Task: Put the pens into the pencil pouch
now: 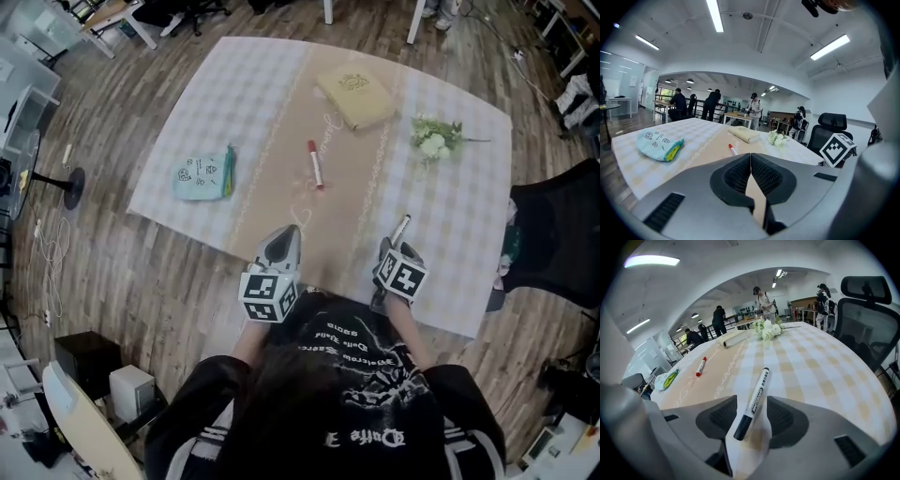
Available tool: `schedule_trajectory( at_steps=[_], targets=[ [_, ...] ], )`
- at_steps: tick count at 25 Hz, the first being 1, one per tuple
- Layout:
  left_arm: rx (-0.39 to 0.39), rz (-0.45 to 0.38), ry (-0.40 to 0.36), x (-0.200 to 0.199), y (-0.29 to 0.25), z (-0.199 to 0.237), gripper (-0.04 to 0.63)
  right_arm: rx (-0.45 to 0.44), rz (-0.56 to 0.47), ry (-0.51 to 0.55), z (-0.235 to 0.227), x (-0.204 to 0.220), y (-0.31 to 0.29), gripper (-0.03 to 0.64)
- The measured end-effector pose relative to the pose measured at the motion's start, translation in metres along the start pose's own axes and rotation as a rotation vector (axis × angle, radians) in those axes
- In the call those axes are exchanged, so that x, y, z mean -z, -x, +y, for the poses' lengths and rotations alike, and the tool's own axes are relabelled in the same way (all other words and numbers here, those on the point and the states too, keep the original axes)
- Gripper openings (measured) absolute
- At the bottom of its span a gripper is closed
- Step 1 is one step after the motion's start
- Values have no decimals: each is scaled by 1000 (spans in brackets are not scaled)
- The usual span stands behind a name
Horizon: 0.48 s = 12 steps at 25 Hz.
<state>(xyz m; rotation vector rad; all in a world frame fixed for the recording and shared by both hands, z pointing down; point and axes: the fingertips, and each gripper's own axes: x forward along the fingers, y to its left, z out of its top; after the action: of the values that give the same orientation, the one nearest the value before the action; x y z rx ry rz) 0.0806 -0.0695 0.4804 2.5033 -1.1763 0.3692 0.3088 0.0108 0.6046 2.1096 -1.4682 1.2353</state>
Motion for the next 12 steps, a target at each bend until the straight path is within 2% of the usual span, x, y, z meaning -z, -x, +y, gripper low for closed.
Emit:
schedule_trajectory(
  at_steps=[5,12],
  targets=[
    [-9,18,9,13,4,0,21,22,22,-18,-3,9,-7,209],
    [-2,33,21,21,8,-4,21,78,10,34,-4,12,-8,193]
  ],
)
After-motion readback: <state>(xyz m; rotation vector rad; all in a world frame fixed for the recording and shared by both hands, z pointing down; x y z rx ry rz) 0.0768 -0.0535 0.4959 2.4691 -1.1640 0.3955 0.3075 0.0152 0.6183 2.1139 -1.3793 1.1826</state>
